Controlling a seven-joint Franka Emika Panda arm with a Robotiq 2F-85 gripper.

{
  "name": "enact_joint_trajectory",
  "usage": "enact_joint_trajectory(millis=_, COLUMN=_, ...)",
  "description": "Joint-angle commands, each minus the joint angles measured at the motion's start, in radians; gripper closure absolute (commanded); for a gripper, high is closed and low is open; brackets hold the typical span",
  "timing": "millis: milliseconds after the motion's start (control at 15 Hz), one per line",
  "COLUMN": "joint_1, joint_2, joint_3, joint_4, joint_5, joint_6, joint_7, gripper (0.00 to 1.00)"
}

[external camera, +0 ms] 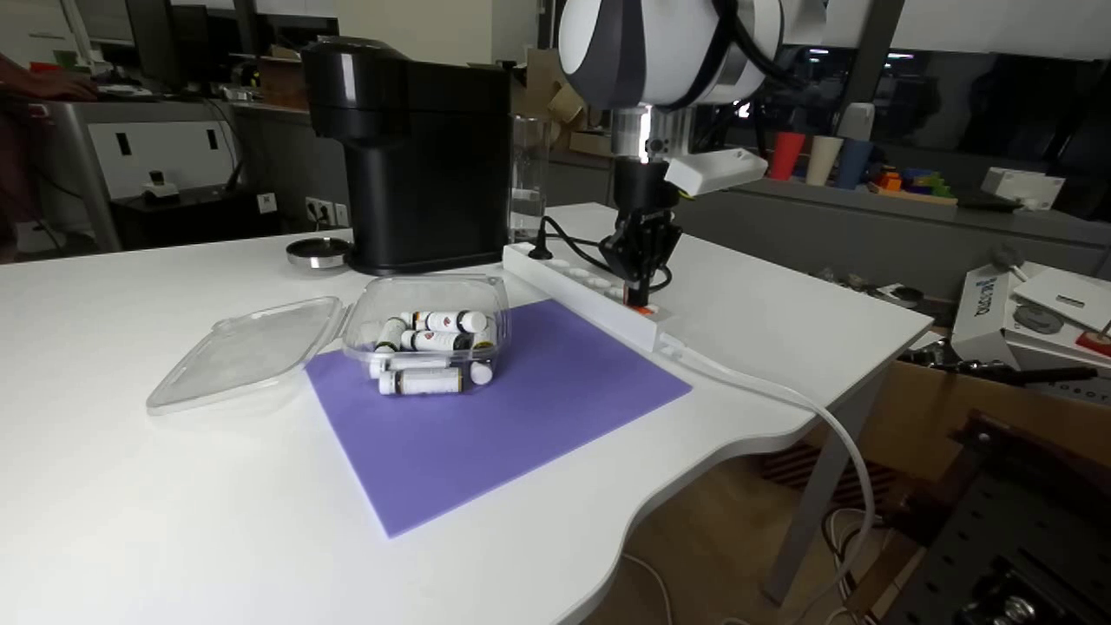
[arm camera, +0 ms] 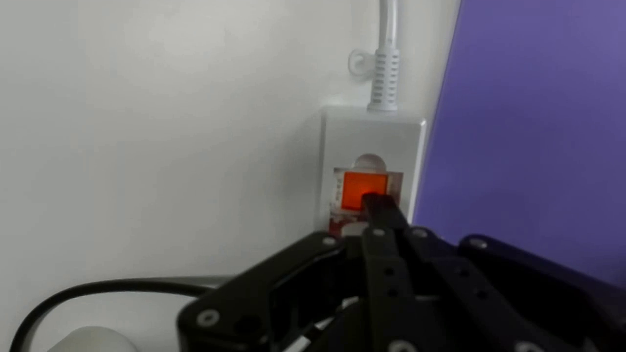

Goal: Turn off the big switch on the adapter

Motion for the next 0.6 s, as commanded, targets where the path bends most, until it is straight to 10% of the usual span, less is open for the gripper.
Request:
enact_joint_trajectory(millis=0, joint_1=-0.012, joint_2=0.027, joint_3=0.010, joint_4=0.032, joint_5=0.001, joint_6=-0.018, joint_7=0.009, gripper=1.00)
enact_joint_trajectory(millis=533, joint_1=0.018, joint_2=0.058, joint_3=-0.027, joint_4=-0.002, joint_5=-0.020, joint_6=0.065, joint_7=0.079, gripper=1.00)
